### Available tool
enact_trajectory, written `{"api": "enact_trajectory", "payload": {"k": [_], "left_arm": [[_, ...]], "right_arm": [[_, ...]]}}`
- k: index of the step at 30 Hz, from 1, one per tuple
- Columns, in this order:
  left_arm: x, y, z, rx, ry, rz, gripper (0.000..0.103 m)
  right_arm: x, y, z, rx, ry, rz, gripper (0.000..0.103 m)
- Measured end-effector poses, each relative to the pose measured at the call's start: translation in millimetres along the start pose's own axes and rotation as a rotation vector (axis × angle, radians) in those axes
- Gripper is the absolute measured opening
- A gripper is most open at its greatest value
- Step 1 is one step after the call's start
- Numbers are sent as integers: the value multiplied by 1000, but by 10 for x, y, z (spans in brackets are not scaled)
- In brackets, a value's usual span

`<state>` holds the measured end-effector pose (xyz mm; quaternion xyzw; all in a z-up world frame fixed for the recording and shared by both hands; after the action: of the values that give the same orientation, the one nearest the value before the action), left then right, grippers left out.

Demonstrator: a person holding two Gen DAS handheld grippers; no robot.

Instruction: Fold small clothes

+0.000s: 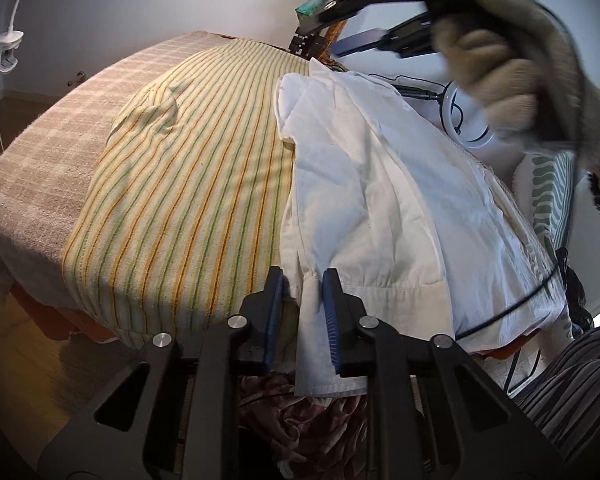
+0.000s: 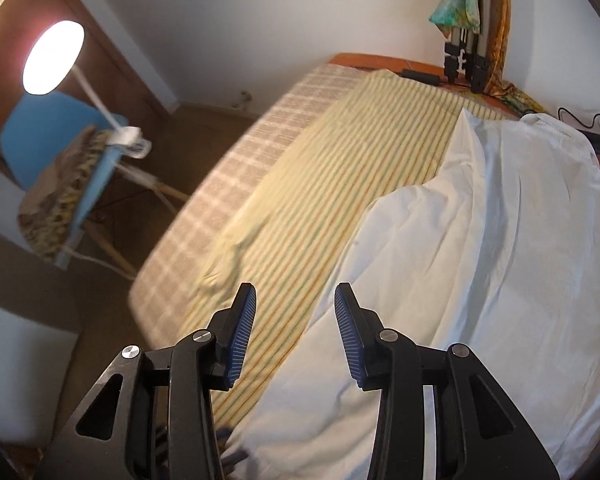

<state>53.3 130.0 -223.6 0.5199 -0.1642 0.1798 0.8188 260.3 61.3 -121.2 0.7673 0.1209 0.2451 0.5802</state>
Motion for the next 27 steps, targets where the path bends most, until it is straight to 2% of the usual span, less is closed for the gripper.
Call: {"api": "enact_trajectory", "payload": {"k": [6,9,16,27], "left_arm": [[5,-6,-10,-34,5,7,8],[4,13,-34,-56,11,10,7],[26,128,-56,-113,29,24,6],[20,238,113,-93,-5,43,6]], "right_arm": [[320,-476,215,-39,-86,-49,39],[433,-607,282,-110,-95,-56,39],[616,-754,362,-154,-119,-74,39],[728,-899,286,-268,-67,-130,38]]}}
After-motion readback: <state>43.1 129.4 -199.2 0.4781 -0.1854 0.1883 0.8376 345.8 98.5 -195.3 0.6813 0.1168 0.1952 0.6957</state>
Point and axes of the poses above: each gripper's, at about its wrist camera, not at the fingertips, and y roughly against the way its jaws point, z to its right, x to its top, the point moved 1 cm from there along -y, roughly the way its jaws point, and after that the axes turned 12 degrees about -z, right-handed, at the moved point
